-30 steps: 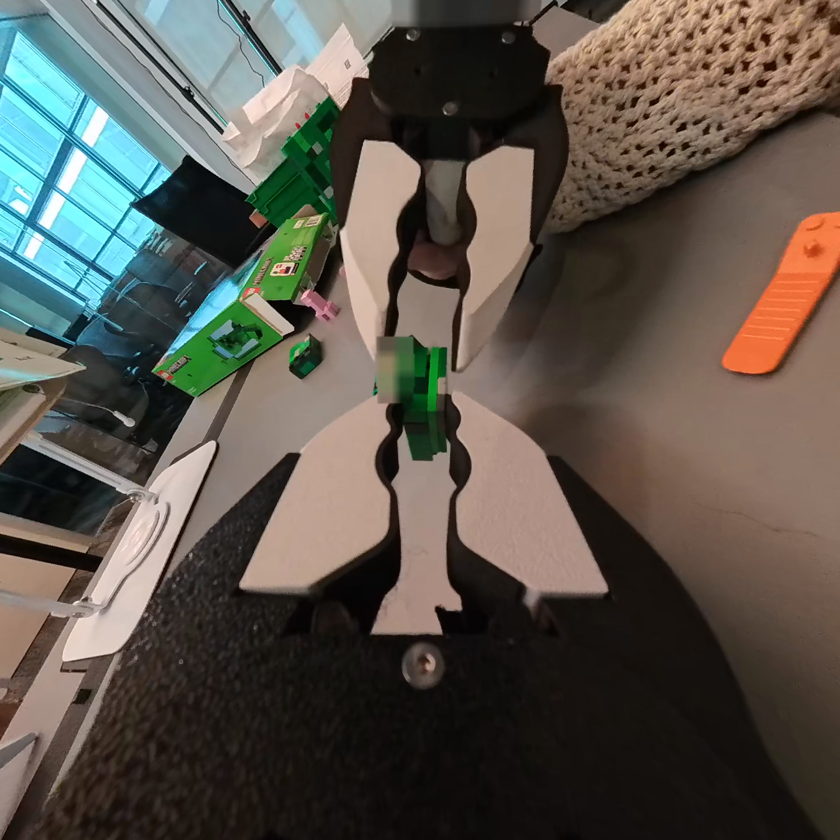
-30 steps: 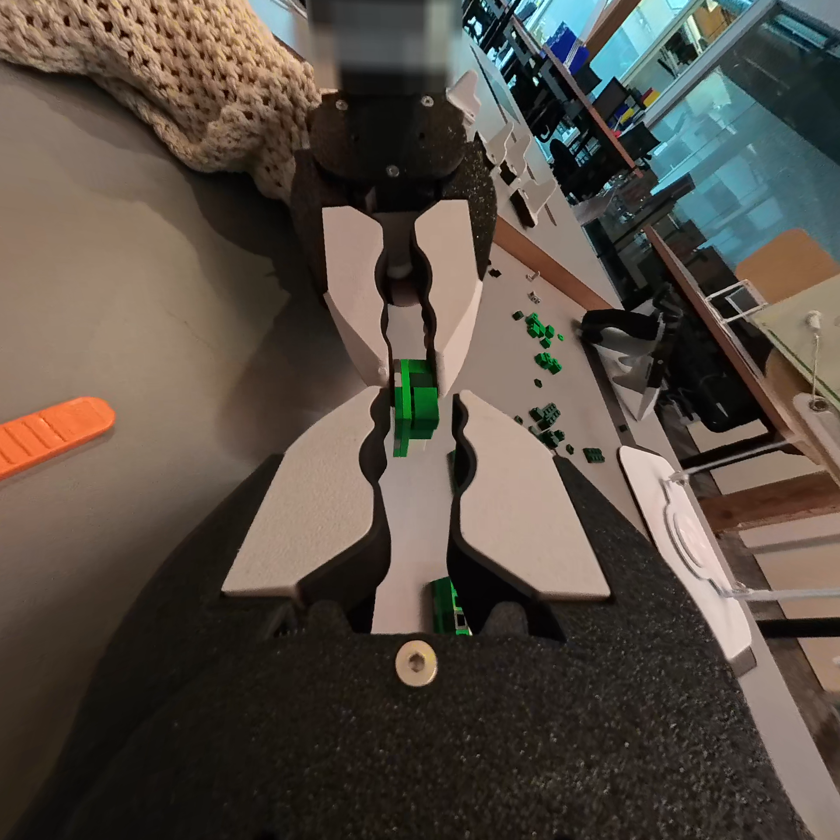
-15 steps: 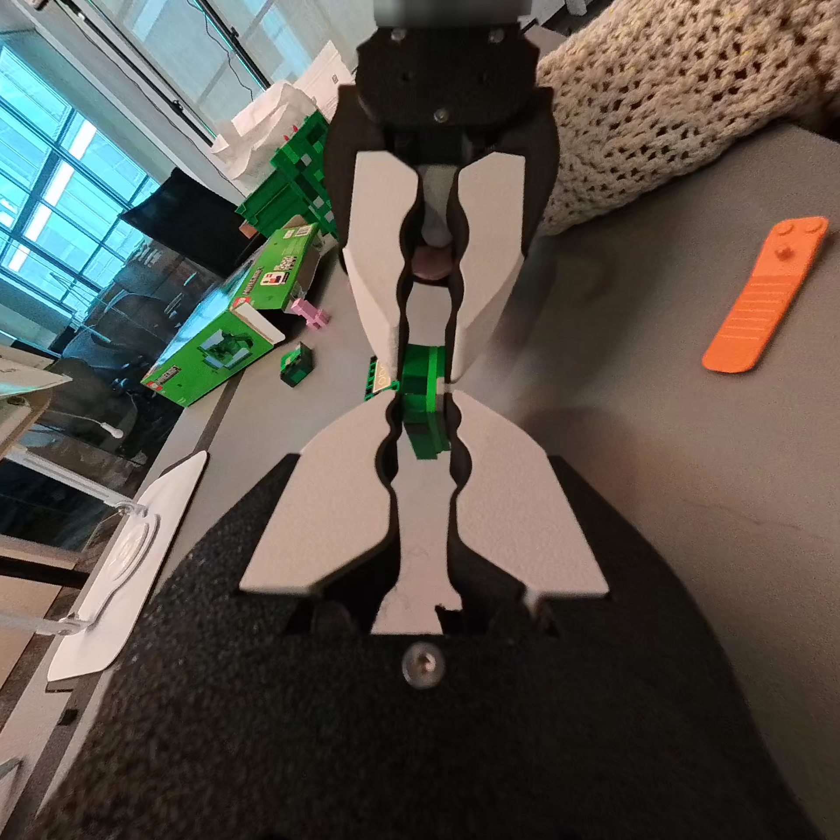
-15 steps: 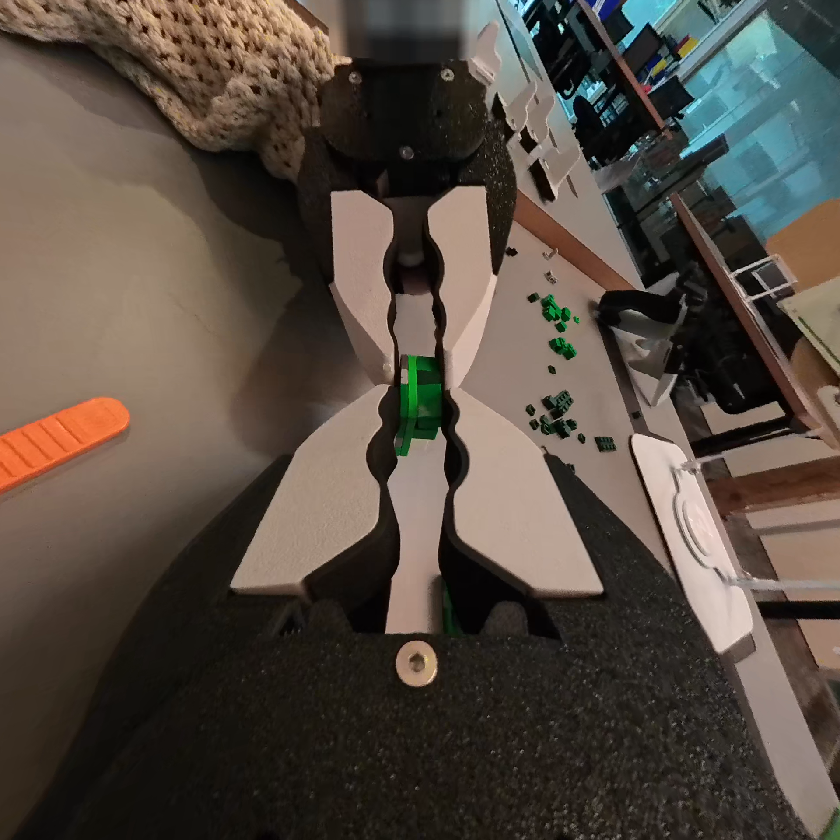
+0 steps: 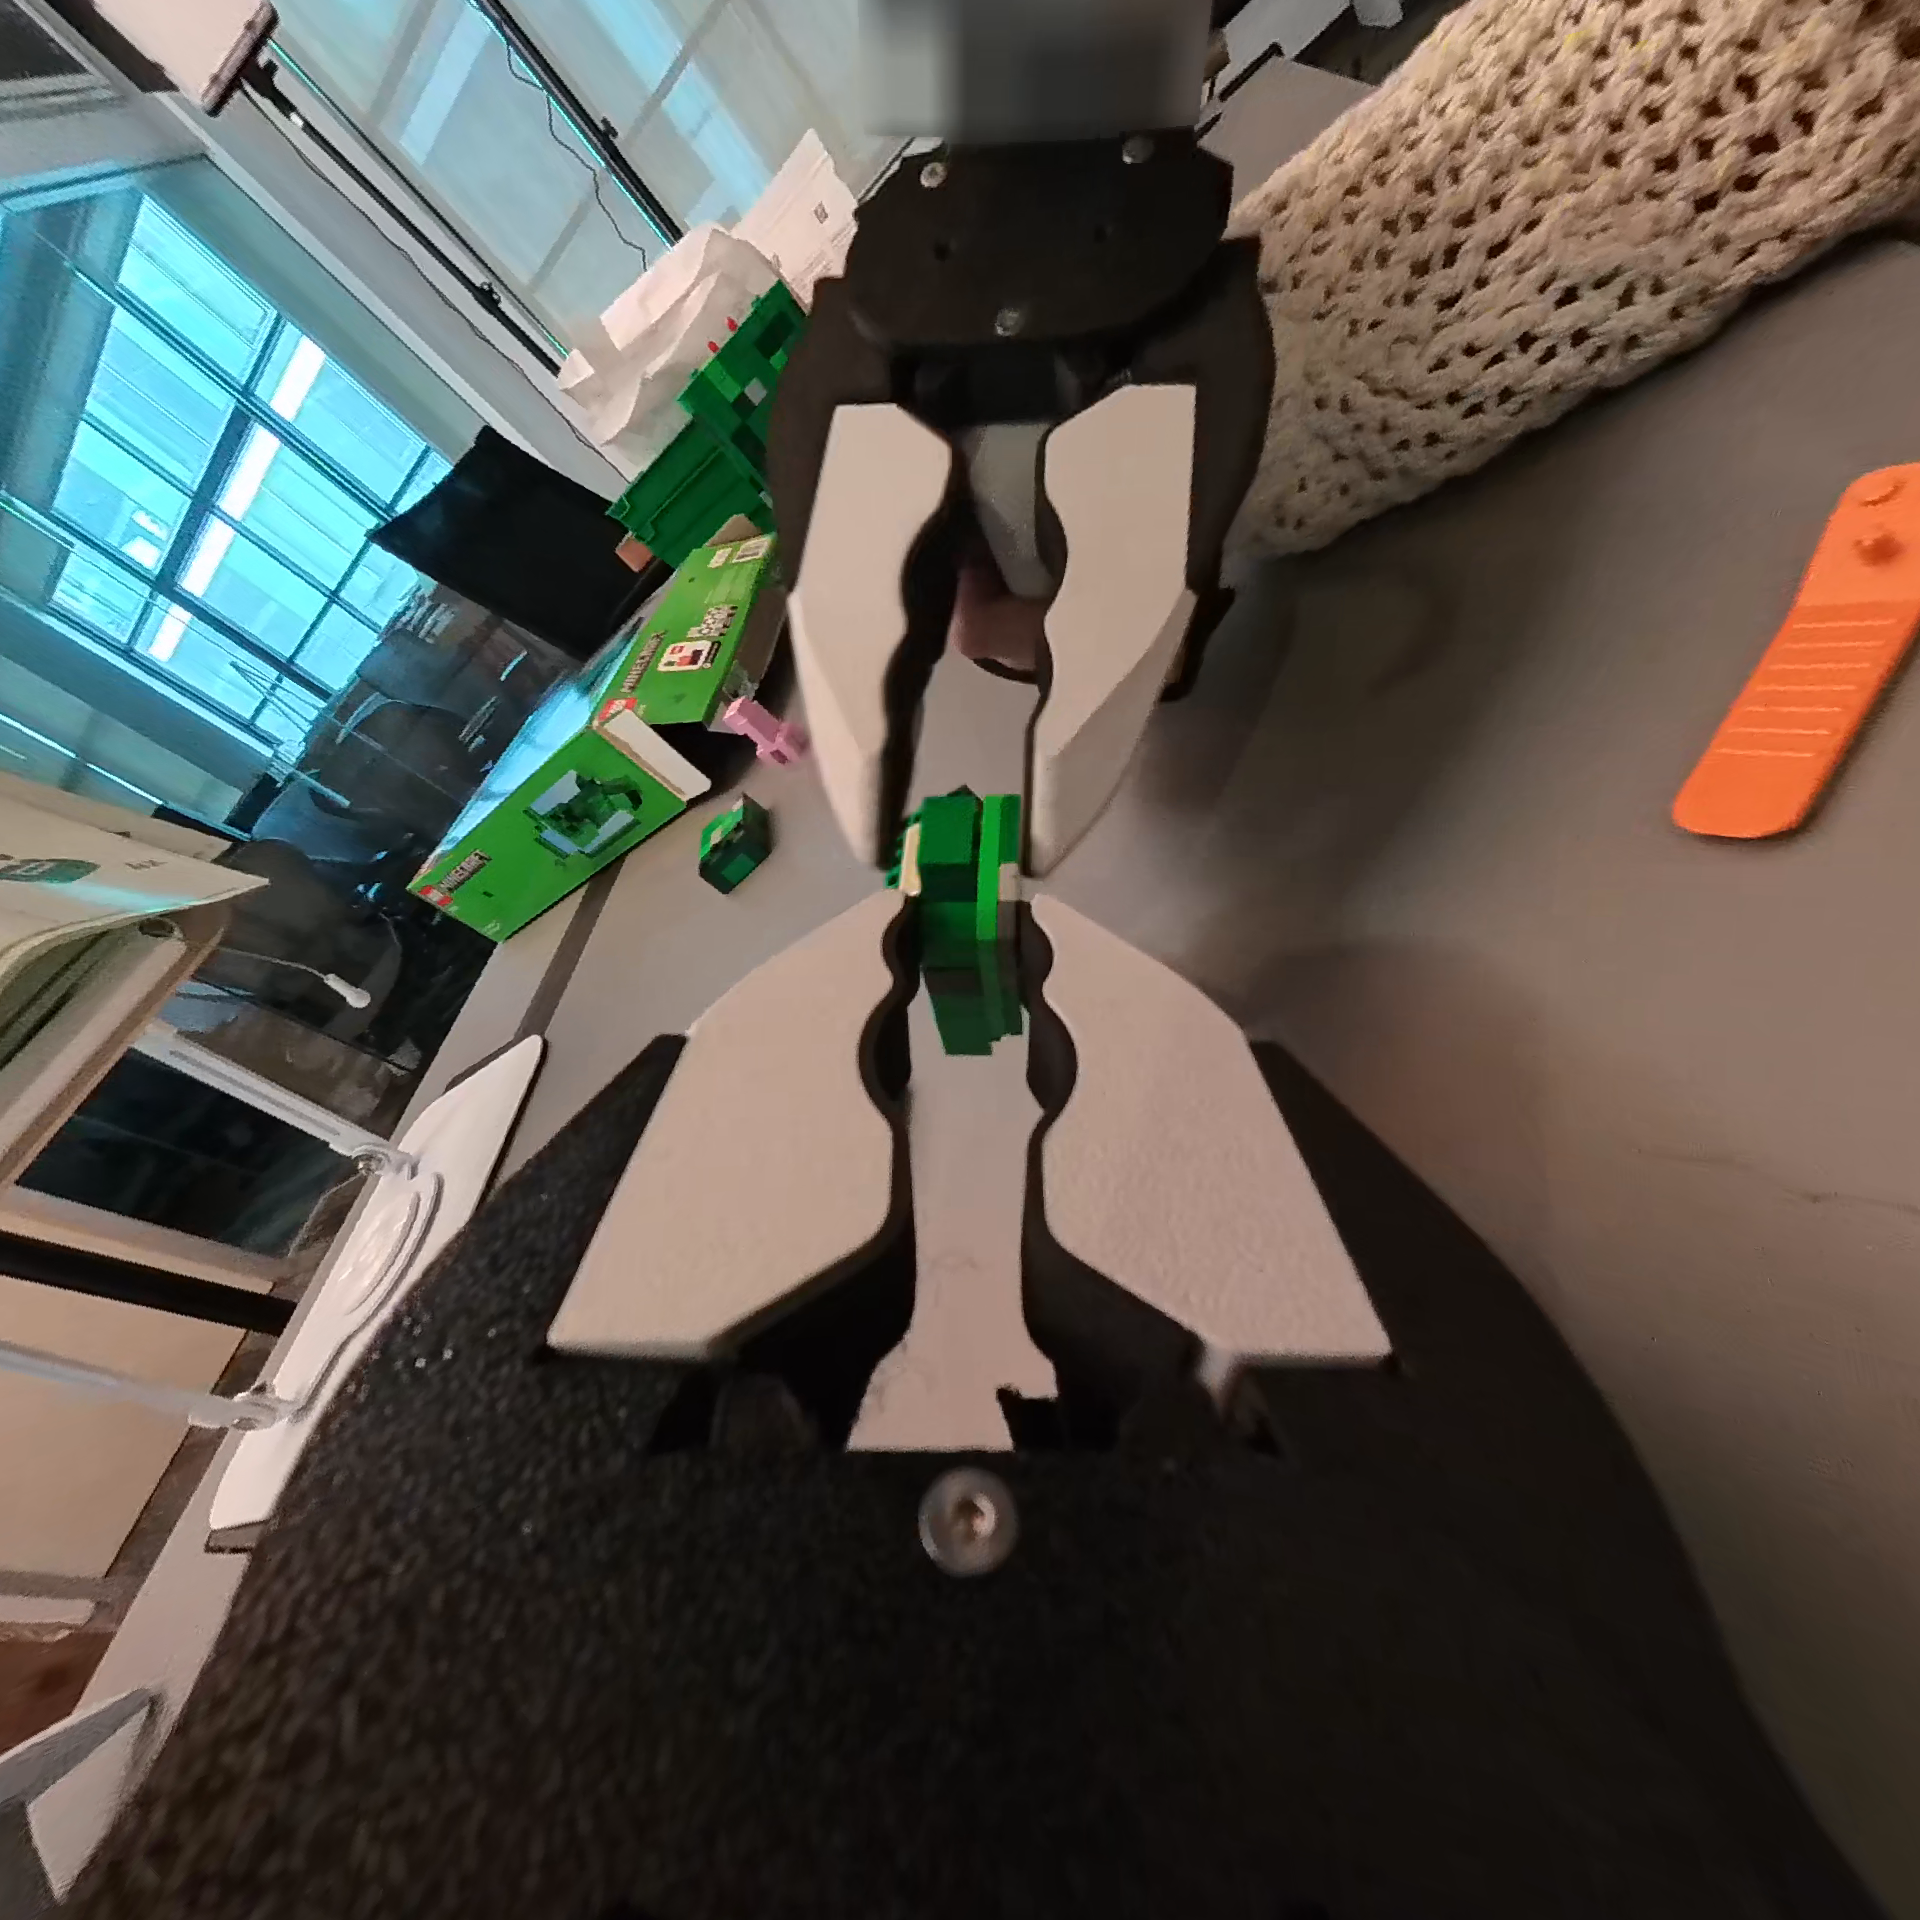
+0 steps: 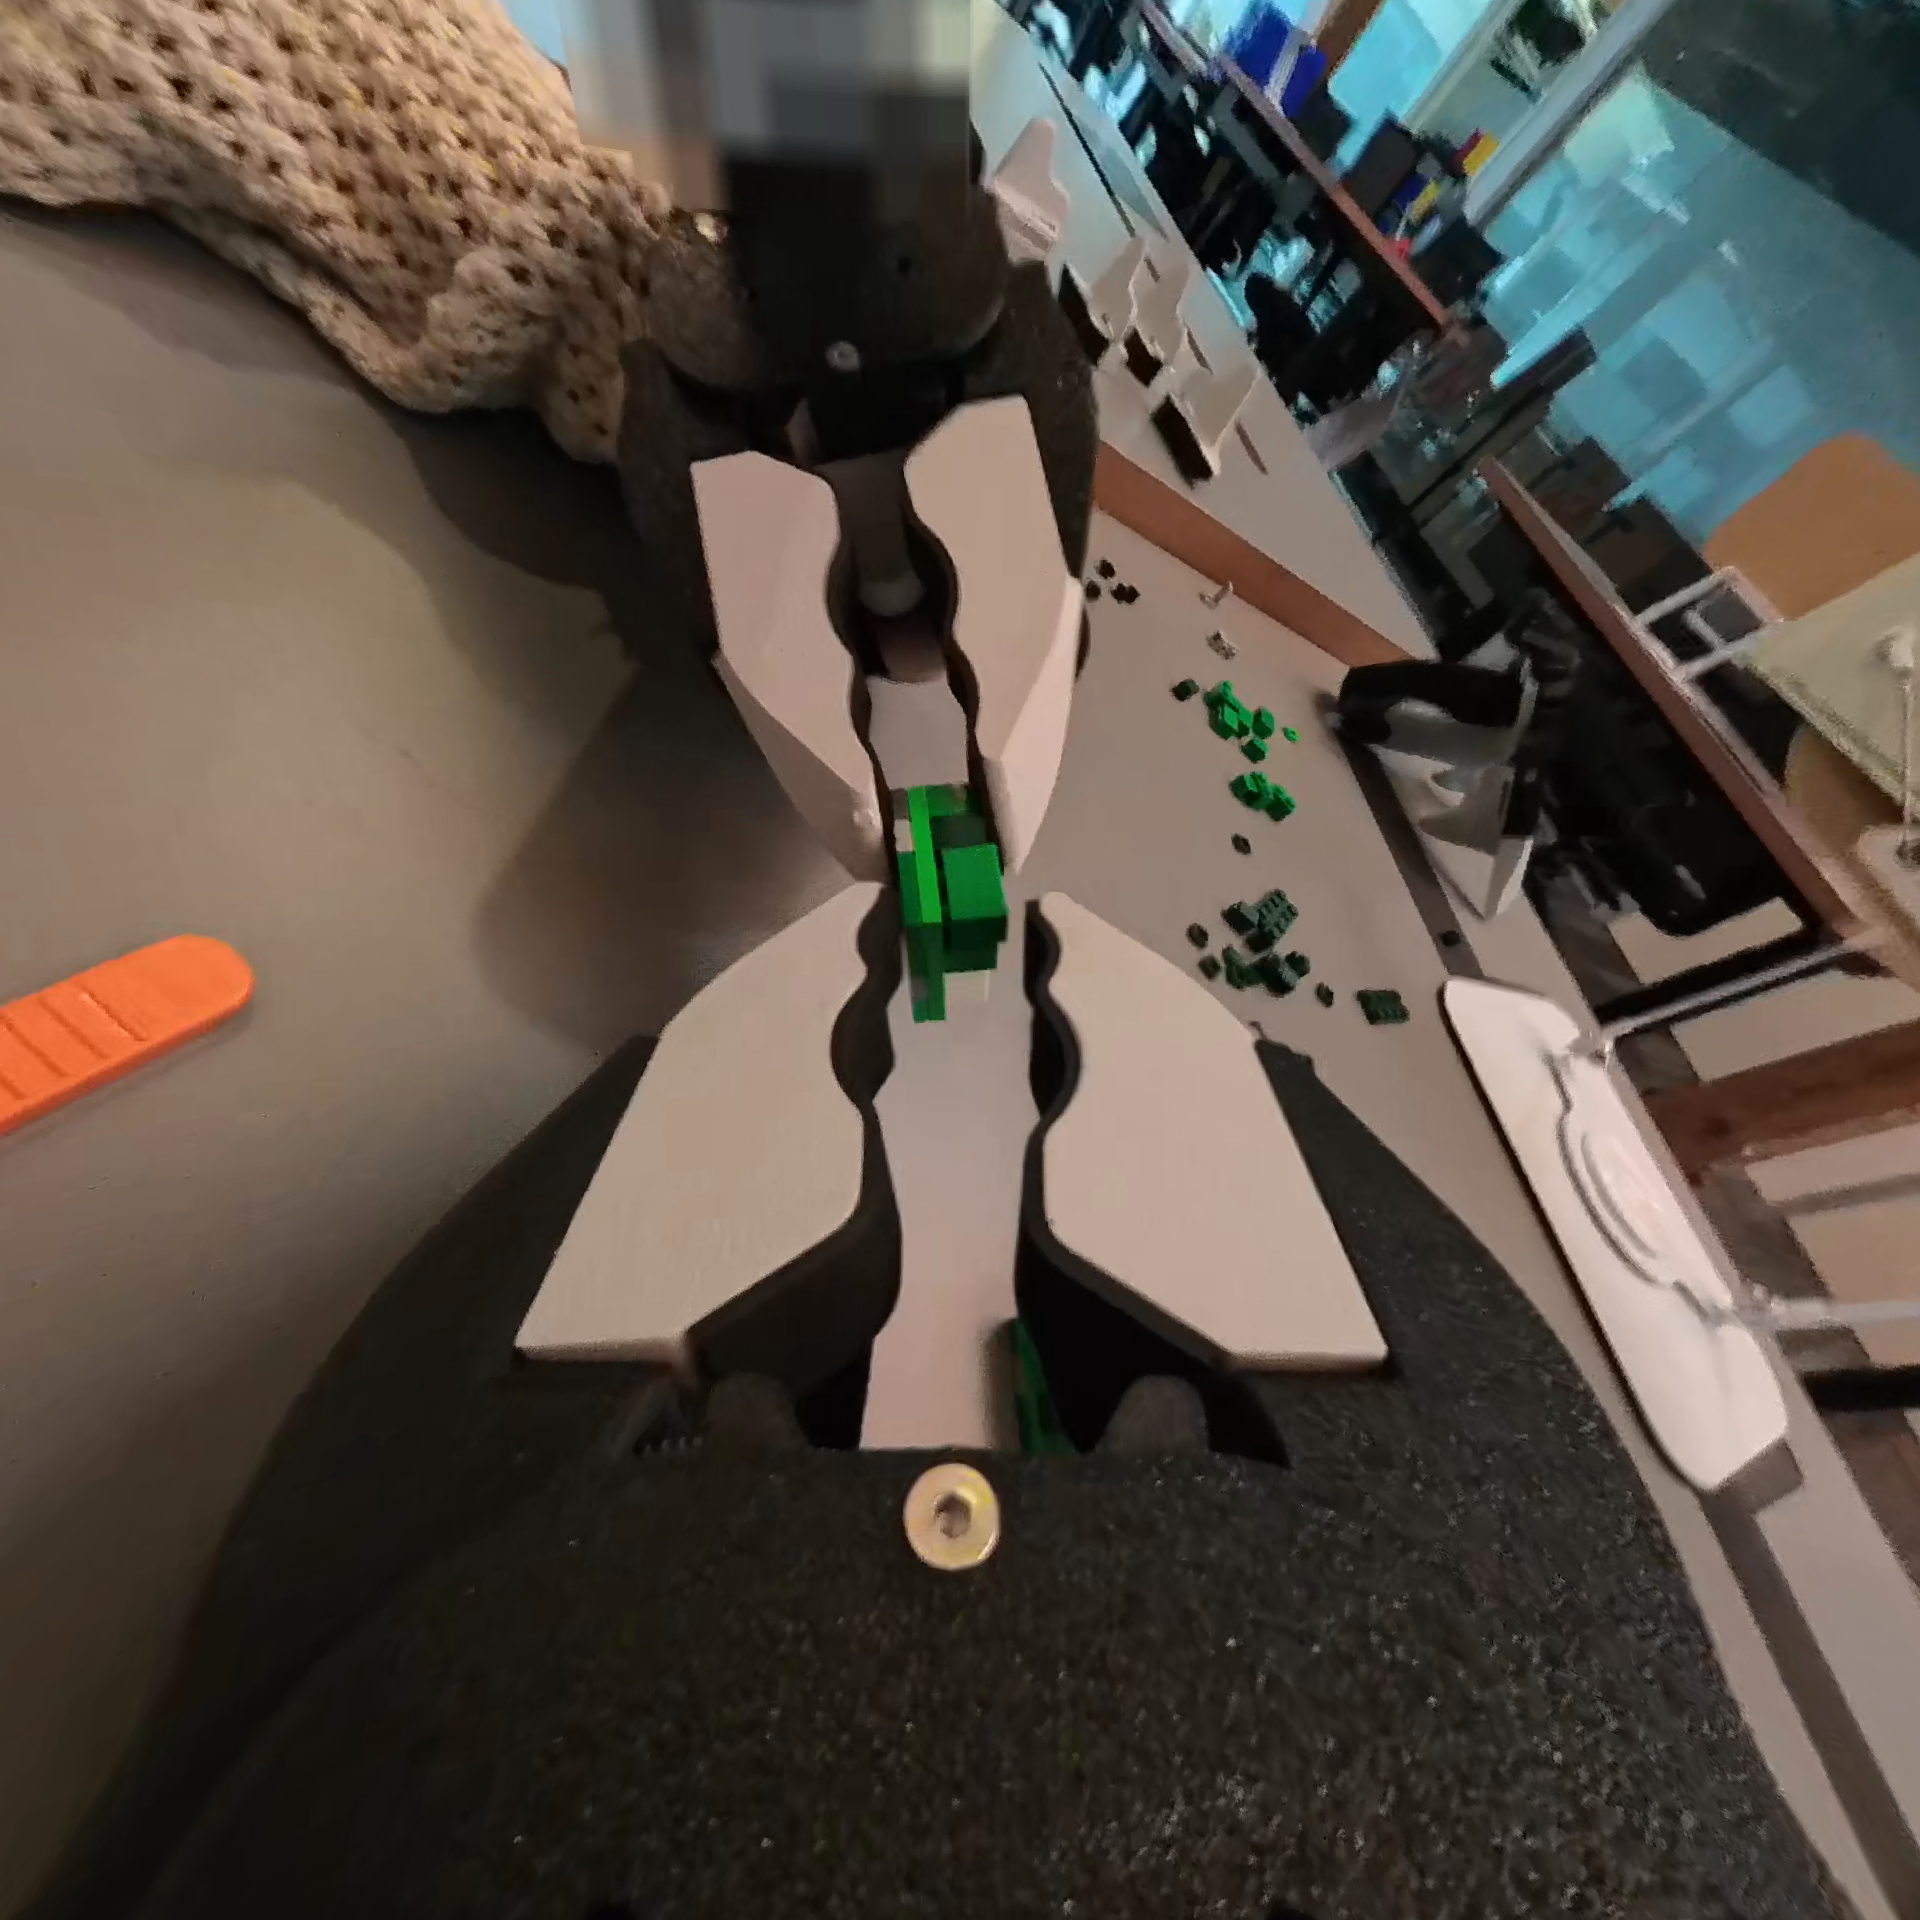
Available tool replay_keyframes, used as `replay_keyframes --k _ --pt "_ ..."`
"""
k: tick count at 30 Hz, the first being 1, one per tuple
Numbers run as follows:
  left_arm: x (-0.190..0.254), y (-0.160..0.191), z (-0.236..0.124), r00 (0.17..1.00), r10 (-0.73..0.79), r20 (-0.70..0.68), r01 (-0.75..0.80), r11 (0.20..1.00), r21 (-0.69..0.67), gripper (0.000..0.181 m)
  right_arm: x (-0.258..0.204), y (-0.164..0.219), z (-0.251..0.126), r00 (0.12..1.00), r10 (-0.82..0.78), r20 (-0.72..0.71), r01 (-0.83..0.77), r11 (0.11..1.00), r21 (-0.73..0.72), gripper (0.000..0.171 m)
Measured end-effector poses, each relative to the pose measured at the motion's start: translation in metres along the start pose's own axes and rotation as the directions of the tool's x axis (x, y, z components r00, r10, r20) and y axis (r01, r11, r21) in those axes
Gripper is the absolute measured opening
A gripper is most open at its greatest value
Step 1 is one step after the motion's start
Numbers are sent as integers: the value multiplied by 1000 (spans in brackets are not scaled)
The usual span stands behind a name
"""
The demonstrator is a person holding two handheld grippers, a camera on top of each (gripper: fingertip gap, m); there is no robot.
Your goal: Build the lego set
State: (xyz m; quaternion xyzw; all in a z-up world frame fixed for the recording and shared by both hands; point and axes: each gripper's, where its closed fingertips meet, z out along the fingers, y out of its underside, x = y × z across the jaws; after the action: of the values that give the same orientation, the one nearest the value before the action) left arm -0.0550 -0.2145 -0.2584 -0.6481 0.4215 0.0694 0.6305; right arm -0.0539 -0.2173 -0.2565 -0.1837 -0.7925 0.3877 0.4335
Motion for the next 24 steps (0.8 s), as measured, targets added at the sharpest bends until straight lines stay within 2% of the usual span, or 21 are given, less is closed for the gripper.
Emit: replay_keyframes --k 3,10,24 --pt "0 1 0 1000 -11 -3 11 1000 -1 17 -1 -2 0 999 -36 -12 36 999 11 19" --pt "3 3 1 1000 -5 -20 5 1000 -14 17 -4 1 4 999 -51 -3 51 999 -16 38" --pt "3 6 3 1000 8 -18 -9 999 -36 17 -3 14 11 977 -209 -47 198 964 -177 20"
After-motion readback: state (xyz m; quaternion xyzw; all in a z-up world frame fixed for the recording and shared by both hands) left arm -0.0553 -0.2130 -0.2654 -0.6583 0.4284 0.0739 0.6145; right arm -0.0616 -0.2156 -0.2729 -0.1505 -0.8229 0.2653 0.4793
